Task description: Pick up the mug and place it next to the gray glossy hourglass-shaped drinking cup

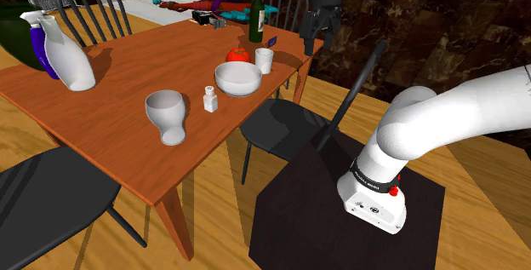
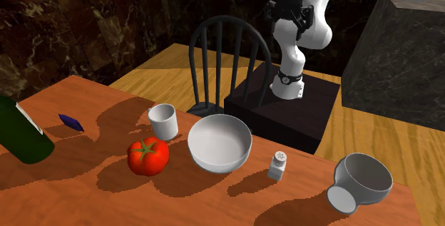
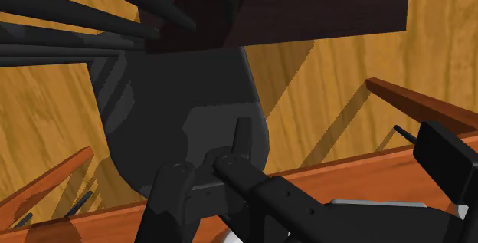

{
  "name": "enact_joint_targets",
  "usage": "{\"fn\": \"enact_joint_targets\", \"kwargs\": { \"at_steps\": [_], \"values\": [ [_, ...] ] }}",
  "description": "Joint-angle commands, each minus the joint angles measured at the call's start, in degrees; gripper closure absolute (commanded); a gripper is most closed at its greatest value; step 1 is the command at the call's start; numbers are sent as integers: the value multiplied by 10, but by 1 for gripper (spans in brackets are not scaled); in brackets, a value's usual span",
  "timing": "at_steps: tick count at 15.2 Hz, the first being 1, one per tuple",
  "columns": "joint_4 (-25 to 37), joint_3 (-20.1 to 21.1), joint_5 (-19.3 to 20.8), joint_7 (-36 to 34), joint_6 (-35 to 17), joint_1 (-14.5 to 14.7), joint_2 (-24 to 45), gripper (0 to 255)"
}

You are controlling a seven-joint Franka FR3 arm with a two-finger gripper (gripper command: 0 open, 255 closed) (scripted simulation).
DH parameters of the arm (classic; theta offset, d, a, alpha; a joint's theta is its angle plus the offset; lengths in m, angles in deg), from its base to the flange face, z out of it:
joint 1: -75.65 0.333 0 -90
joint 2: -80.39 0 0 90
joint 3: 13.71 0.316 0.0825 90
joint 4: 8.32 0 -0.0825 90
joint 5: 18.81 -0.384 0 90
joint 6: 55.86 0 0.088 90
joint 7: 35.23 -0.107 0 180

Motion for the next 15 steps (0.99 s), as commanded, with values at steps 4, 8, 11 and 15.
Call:
{"fn": "enact_joint_targets", "kwargs": {
  "at_steps": [4, 8, 11, 15],
  "values": [
    [7, -13, 15, 17, -47, -6, 51, 0],
    [26, -30, 32, 38, -106, -14, 123, 0],
    [49, -41, 41, 53, -146, -19, 181, 0],
    [89, -56, 49, 72, -191, -26, 260, 0]
  ]
}}
